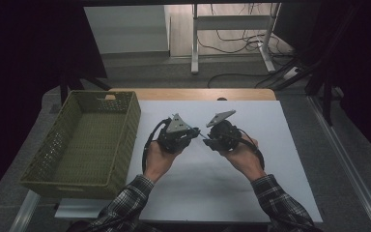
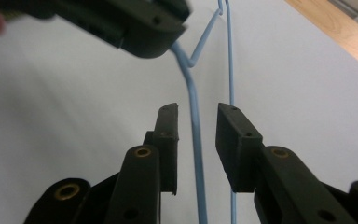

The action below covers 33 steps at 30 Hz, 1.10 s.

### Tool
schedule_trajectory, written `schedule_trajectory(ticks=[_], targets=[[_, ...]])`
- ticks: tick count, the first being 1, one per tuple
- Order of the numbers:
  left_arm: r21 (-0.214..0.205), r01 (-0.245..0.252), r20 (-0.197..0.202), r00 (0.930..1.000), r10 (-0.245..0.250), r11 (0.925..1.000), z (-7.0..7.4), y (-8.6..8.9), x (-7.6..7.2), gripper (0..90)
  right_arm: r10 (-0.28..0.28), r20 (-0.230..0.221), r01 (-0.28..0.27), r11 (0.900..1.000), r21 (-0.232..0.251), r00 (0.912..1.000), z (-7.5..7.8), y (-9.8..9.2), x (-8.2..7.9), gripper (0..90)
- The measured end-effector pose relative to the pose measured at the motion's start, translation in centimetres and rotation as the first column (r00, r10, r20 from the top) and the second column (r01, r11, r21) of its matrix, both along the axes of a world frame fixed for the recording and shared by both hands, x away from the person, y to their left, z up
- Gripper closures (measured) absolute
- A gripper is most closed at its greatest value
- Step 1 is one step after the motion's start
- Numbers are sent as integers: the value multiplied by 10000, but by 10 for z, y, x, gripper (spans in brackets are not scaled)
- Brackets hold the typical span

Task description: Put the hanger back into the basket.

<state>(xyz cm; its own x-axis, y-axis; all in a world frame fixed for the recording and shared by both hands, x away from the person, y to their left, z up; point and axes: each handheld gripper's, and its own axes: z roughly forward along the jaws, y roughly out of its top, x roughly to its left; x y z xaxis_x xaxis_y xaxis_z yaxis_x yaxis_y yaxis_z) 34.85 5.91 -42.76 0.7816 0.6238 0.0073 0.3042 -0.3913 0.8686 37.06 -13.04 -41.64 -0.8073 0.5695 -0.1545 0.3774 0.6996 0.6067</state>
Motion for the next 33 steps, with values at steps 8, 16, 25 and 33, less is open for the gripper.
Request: schedule_trajectory(ticks=[8,16,25,33], targets=[[214,170,-309,9994,-163,9996,6,9,-1,605,342,415,-329,9989,-331,9986,-8,4,-7,873],[946,1007,-956,9912,-917,9904,9,47,-7,325,1292,-855,-1201,9873,1036,9879,9,-20,-10,873],[1808,3023,-1815,9455,-2704,9359,14,54,-3,429,2503,-1395,-2272,9602,1627,9580,14,-28,-26,873],[2477,4459,-2572,8862,-3853,8602,10,37,8,598,3269,-1513,-2979,9363,1861,9329,11,-23,-33,872]])
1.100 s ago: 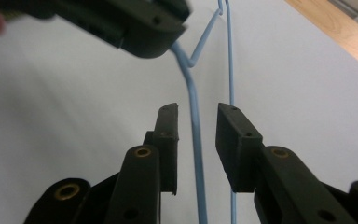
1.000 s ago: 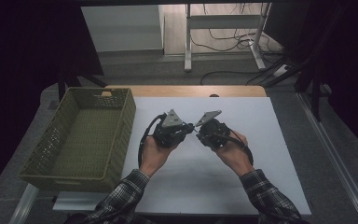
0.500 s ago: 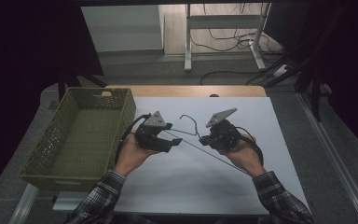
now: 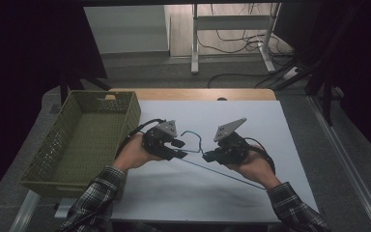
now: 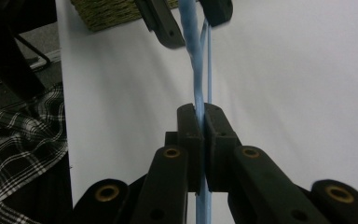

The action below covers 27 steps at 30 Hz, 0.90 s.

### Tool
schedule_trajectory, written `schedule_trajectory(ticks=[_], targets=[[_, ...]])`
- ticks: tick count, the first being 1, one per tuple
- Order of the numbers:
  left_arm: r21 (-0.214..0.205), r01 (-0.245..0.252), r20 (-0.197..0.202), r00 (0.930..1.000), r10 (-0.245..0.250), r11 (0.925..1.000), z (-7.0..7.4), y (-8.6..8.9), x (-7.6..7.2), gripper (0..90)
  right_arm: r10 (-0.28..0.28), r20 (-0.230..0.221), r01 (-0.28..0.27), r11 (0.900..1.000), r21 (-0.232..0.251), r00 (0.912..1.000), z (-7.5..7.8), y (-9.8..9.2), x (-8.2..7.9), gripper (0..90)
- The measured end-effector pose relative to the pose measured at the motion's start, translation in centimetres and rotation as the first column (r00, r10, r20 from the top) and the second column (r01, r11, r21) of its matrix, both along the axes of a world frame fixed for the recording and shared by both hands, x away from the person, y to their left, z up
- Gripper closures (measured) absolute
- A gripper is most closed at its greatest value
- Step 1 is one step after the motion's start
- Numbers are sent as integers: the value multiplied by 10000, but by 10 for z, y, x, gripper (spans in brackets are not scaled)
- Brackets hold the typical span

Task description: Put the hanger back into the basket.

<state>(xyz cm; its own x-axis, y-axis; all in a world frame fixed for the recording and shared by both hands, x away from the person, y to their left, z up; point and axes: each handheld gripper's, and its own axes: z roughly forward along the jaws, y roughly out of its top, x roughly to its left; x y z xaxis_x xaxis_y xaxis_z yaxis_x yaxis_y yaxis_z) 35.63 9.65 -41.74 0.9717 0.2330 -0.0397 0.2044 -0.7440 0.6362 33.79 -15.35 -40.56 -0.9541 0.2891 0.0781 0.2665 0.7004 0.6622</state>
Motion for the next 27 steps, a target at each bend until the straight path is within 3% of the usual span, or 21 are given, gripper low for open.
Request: schedule_trajectory(ticks=[5,7,12,18,23,27], targets=[[121,720,-322,9969,-716,9973,-1,-6,3,665,373,-192,-370,9992,140,9991,1,2,-1,872],[49,976,-499,9940,-973,9952,-2,-7,5,750,511,-219,-508,9986,139,9985,1,2,-1,872],[-13,1760,-952,9799,-1753,9844,-5,-10,0,874,543,-109,-546,9981,-282,9985,-3,-1,2,867],[-259,1021,-1250,9866,-1046,9944,0,-11,-6,876,541,135,-537,9981,-313,9984,-2,-4,4,846],[-437,266,-1203,9922,-317,9987,8,-6,-11,878,12,834,6,9998,-218,9965,5,-7,2,599],[-816,-524,-1192,9920,425,9953,14,6,-12,878,-765,1266,763,9971,62,9890,16,-17,-2,502]])
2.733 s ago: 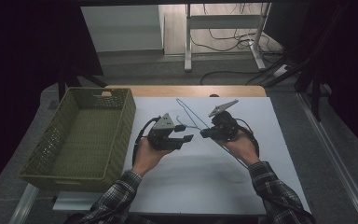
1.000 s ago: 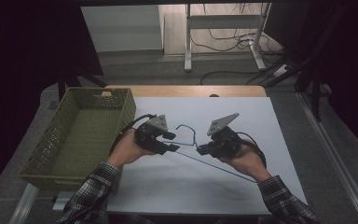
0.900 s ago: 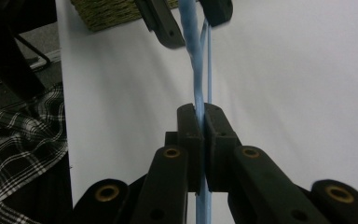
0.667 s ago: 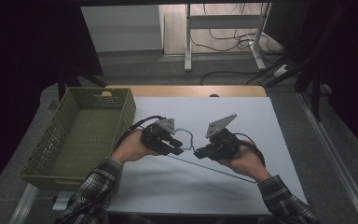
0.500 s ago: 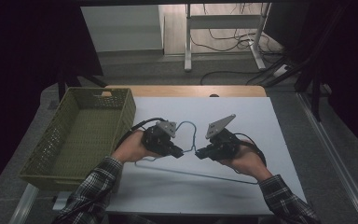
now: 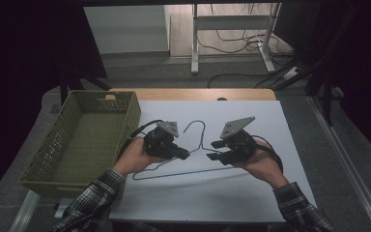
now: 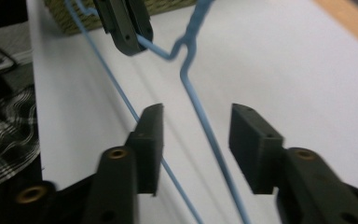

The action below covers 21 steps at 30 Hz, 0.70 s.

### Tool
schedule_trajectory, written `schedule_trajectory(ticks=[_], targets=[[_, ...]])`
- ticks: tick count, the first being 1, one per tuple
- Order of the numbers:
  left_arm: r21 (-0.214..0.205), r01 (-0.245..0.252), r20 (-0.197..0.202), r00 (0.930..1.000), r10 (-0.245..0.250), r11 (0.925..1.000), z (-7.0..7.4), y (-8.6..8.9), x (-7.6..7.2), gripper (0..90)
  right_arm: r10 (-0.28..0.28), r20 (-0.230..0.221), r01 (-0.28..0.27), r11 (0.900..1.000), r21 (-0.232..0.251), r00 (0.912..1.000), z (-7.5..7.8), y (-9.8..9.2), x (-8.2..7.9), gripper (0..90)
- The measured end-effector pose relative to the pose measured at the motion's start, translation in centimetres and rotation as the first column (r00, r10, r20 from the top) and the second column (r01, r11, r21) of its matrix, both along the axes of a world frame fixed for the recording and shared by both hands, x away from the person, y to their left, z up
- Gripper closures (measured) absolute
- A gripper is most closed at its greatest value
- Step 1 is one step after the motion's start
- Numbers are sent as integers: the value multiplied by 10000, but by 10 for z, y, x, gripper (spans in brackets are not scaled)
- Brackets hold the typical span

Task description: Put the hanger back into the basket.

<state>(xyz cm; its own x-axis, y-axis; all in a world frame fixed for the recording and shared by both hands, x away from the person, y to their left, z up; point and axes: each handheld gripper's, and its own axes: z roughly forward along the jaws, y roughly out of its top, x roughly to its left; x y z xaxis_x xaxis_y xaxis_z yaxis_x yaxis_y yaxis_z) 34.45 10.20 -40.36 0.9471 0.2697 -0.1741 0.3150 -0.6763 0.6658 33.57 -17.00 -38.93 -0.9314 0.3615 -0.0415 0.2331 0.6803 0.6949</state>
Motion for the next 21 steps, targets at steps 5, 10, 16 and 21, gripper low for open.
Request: schedule_trajectory(ticks=[5,10,16,21], targets=[[-409,-862,-84,9963,860,9954,6,19,-1,877,-801,-47,803,9941,729,9968,8,-14,-7,351],[-637,-1940,-112,9810,1937,9789,15,42,-1,877,-1466,-196,1478,9819,1187,9890,6,-27,-16,200],[-960,-2846,63,9581,2865,9538,33,67,-3,877,-1938,-541,2000,9673,1559,9795,6,-39,-24,125],[-1132,-3550,452,9312,3617,9280,53,93,-6,877,-2262,-607,2333,9585,1637,9722,2,-49,-31,61]])
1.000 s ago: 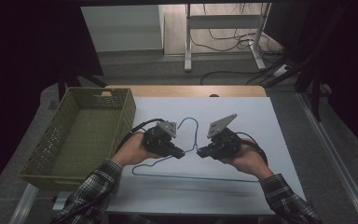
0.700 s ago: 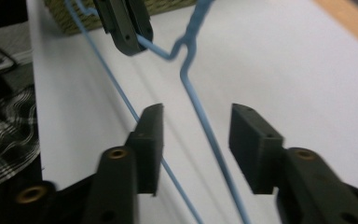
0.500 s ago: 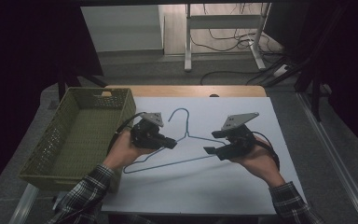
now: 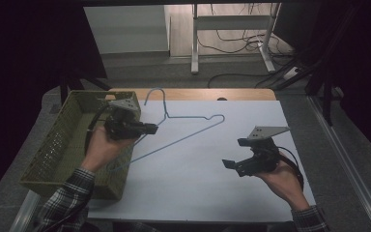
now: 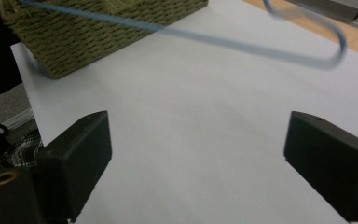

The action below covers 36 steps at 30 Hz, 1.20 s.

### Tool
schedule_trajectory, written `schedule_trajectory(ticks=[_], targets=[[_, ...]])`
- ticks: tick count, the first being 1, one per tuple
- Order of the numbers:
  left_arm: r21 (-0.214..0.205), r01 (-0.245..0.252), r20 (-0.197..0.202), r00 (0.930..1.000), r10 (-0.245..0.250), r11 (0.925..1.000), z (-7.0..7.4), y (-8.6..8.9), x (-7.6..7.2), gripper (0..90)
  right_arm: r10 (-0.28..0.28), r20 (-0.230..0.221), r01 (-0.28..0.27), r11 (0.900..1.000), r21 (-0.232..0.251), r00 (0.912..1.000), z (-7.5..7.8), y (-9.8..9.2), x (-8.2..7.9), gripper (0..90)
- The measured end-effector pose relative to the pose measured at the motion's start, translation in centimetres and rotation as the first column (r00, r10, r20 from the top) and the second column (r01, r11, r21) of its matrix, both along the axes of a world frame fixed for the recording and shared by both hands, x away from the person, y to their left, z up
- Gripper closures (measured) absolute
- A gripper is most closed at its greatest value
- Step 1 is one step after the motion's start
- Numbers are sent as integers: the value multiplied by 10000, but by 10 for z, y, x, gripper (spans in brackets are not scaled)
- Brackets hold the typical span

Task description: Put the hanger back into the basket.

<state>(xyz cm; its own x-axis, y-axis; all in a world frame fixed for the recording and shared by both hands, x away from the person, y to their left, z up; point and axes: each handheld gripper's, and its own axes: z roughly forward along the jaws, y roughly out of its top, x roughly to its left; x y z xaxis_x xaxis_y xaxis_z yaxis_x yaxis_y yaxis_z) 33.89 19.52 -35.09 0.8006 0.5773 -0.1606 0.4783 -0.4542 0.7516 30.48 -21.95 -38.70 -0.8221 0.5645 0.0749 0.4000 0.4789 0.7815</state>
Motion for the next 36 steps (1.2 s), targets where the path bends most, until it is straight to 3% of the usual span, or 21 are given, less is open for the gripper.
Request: schedule_trajectory(ticks=[5,11,17,22,29,36], targets=[[2,-857,197,9961,857,9963,7,29,-3,877,-482,-253,485,9987,125,9985,-8,-10,-5,9],[49,-1854,378,9820,1851,9827,5,69,-7,878,-730,-463,737,9972,134,9963,-20,-17,-9,9],[-23,-2817,588,9578,2814,9595,5,112,-14,878,-915,-548,917,9958,13,9943,-31,-22,-11,9],[-115,-3618,645,9300,3617,9322,1,147,-20,878,-1082,-699,1084,9941,-11,9917,-37,-28,-11,9],[-31,-4302,713,9003,4293,9027,-9,185,-26,877,-1187,-831,1173,9929,-215,9895,-43,-31,-10,11],[-196,-4724,520,8797,4728,8812,-33,207,-26,877,-1220,-858,1197,9923,-309,9888,-46,-32,-10,11]])
